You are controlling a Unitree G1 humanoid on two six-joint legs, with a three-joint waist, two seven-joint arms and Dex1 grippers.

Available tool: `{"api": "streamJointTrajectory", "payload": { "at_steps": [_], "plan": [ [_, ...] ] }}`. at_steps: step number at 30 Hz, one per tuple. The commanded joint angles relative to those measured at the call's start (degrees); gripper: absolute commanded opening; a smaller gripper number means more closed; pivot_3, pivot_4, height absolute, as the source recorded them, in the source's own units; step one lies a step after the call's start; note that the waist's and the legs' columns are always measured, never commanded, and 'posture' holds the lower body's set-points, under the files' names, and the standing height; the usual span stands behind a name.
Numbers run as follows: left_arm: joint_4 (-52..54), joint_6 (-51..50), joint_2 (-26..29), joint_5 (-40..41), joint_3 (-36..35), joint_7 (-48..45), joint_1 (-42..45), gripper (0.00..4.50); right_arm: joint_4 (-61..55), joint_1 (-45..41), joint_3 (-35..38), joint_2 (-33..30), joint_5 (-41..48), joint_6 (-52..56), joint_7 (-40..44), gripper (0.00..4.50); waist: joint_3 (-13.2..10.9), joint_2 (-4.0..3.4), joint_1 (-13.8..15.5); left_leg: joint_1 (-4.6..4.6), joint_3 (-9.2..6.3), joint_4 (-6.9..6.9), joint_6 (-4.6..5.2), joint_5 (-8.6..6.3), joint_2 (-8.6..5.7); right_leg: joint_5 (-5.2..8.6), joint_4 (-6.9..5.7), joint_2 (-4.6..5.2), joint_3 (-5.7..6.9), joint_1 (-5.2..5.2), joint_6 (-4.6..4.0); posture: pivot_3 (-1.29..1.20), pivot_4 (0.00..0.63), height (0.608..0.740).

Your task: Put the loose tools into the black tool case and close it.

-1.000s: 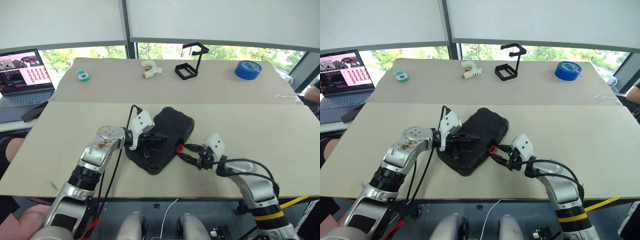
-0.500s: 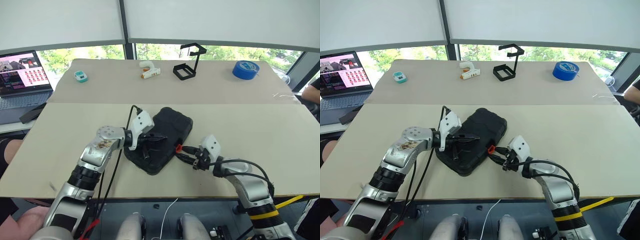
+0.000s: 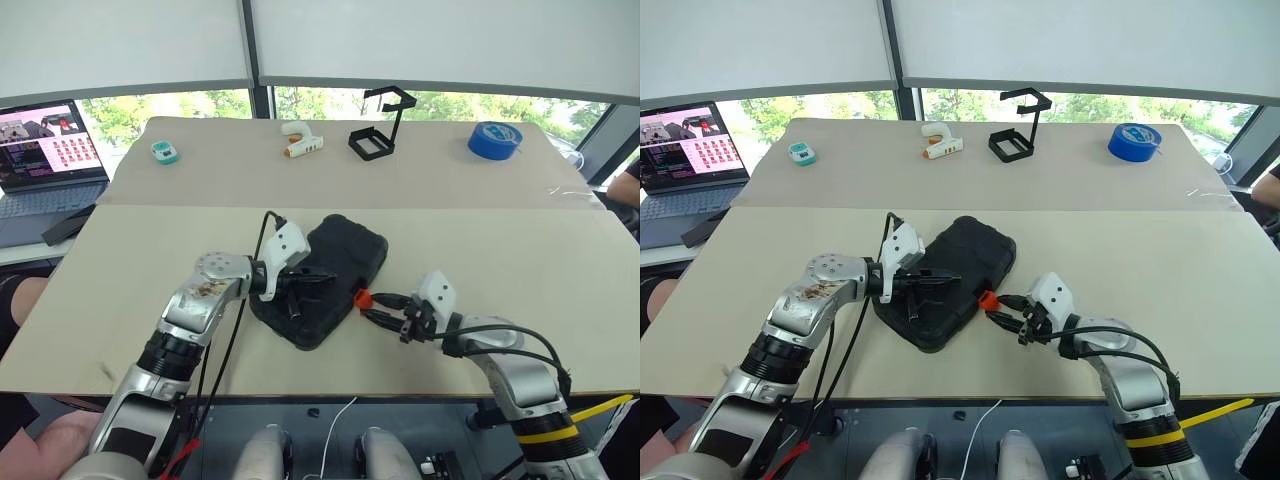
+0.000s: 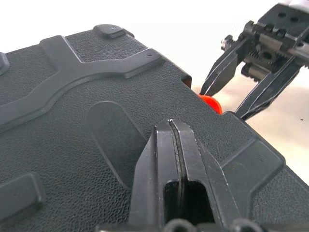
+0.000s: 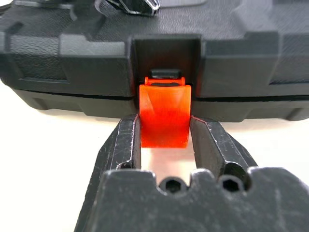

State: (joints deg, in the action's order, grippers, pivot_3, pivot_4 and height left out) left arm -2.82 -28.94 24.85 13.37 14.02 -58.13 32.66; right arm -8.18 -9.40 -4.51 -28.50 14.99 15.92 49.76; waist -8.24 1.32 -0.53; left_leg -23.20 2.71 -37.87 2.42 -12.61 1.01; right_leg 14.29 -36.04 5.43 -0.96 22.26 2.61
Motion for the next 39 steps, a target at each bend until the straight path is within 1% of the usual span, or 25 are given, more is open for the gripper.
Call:
{"api": "streamJointTrajectory", "payload": {
  "at_steps": [1, 10, 23, 30, 36, 39],
  "plan": [
    [-3.5, -4.3, 0.5, -2.3, 5.4, -0.6, -3.9, 0.0, -2.5, -1.1, 2.6, 0.4, 2.4, -3.6, 0.2, 1.25, 0.0, 0.0, 0.0, 0.0, 0.0, 0.0, 0.0, 0.0, 0.0, 0.0, 0.0, 0.0, 0.0, 0.0, 0.0, 0.0, 0.15, 0.74],
    [-3.5, -4.5, 0.8, -2.2, 5.4, -0.7, -3.9, 0.0, -2.5, -2.3, 2.1, 3.3, 3.8, -4.3, 0.9, 1.25, 0.0, 0.0, -0.2, 0.01, 0.0, 0.0, 0.0, 0.0, 0.02, 0.0, -0.02, -0.01, 0.0, 0.0, -0.01, 0.0, 0.15, 0.74],
    [-3.0, -5.7, 1.0, -2.1, 5.8, -1.2, -4.2, 0.0, -0.4, -1.6, 3.2, 6.8, 4.1, -6.8, 0.7, 1.25, 0.0, -0.02, -0.4, 0.05, 0.0, 0.02, 0.0, 0.0, 0.07, 0.0, -0.03, -0.07, -0.03, 0.02, -0.03, 0.0, 0.15, 0.74],
    [-2.3, -6.3, 1.7, -2.1, 5.6, -1.1, -4.9, 0.0, -2.6, 0.6, 3.7, 5.6, 4.3, -8.6, 2.5, 1.25, 0.0, -0.04, -0.4, 0.05, 0.0, 0.03, -0.01, 0.0, 0.07, 0.01, -0.03, -0.06, -0.05, 0.02, -0.05, 0.0, 0.15, 0.74],
    [-2.4, -6.5, 1.9, -2.2, 5.5, -1.3, -4.7, 0.0, -2.0, 0.1, 4.1, 5.6, 4.6, -10.6, 2.9, 1.25, 0.0, -0.05, -0.2, 0.04, 0.0, 0.08, -0.02, -0.01, 0.06, 0.02, -0.01, -0.04, -0.03, 0.02, -0.05, 0.0, 0.15, 0.74],
    [-2.6, -6.4, 2.0, -2.4, 5.6, -1.4, -4.6, 0.0, 0.0, -0.2, 3.0, 5.2, 2.5, -11.6, 2.9, 1.25, 0.0, -0.05, -0.2, 0.03, 0.0, 0.08, -0.02, -0.02, 0.05, 0.02, 0.0, -0.03, -0.03, 0.02, -0.05, 0.0, 0.15, 0.74]
  ]
}}
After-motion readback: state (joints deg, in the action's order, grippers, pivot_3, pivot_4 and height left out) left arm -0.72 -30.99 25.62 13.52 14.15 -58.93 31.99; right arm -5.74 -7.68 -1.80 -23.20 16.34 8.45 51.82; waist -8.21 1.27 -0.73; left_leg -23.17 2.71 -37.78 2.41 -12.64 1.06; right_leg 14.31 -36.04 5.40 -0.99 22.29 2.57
